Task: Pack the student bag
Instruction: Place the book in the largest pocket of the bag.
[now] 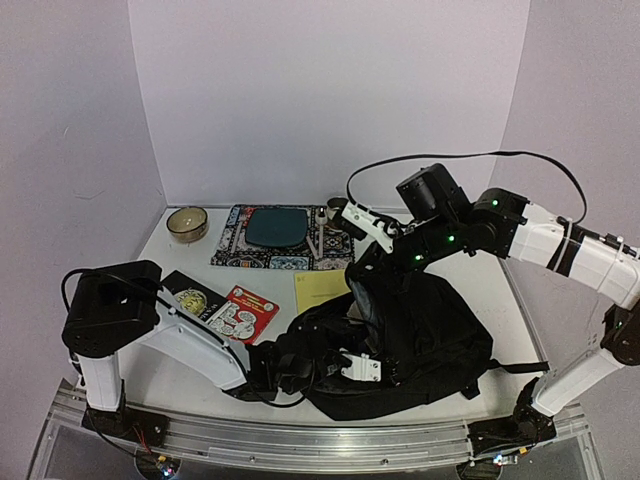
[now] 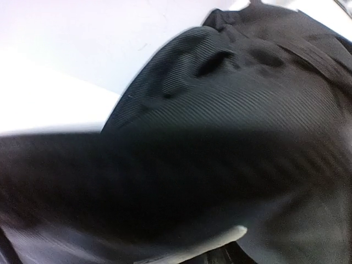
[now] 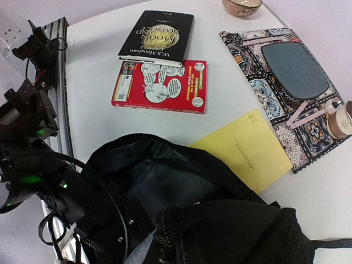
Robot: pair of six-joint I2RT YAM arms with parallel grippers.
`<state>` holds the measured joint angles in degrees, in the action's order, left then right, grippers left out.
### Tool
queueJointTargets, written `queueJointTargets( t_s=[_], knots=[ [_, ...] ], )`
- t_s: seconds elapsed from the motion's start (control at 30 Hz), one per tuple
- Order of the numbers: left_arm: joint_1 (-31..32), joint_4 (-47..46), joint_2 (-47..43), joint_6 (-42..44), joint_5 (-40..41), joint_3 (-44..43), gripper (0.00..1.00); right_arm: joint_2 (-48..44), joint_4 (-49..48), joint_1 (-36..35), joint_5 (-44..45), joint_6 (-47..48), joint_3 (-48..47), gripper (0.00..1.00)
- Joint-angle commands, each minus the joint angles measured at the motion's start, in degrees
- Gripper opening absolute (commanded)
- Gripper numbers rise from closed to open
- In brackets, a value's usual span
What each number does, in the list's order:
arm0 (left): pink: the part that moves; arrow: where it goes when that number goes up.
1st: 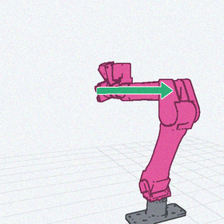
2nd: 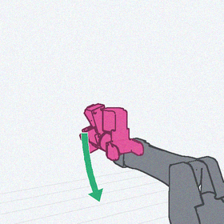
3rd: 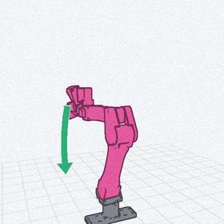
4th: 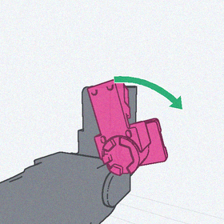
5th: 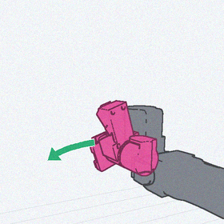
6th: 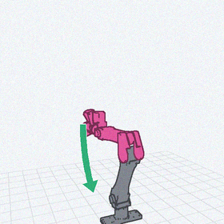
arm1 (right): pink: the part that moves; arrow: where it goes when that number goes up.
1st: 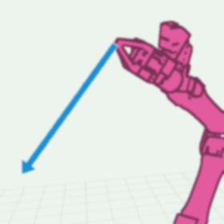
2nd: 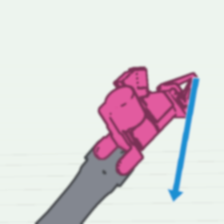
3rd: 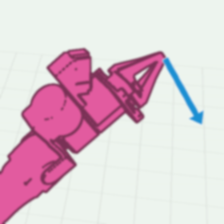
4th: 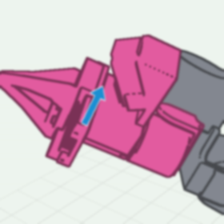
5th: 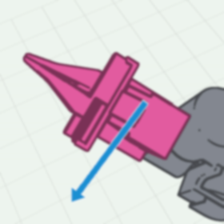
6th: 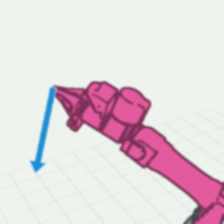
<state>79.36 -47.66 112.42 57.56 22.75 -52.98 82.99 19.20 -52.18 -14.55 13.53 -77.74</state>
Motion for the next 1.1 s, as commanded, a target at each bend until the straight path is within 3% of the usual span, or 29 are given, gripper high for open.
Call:
queueJointTargets(
  t_s=[0.0, 0.2, 0.37, 0.5, 0.73, 1.07],
  knots=[
    [-1.56, -1.46, 1.70, -5.87, -1.87, -7.55, 0.40, -2.34, -3.78, -0.52, -1.55, -0.69, -0.09, 0.00],
    [-1.89, -1.21, 8.00, -5.19, -0.67, -13.63, 0.42, -2.22, -3.96, -0.48, -1.67, -0.78, -0.32, 0.00],
    [-1.90, -0.19, 5.40, -6.86, 1.17, -11.06, 0.77, -2.56, -3.99, -0.55, -1.24, -0.38, 0.04, 0.00],
    [-1.82, 5.59, 1.83, -9.94, 1.52, -9.12, 0.89, -2.77, -3.99, -0.50, -0.40, 0.00, 0.49, 0.00],
    [-1.69, 13.95, -1.44, -14.44, 1.68, -6.75, 0.95, -2.84, -4.08, -0.53, 0.30, 0.27, 0.88, 0.00],
    [-1.60, 20.00, -9.64, -22.31, 2.08, -2.72, 0.96, -3.25, -4.18, -0.48, 3.67, 0.35, 2.02, 0.00]
  ],
)
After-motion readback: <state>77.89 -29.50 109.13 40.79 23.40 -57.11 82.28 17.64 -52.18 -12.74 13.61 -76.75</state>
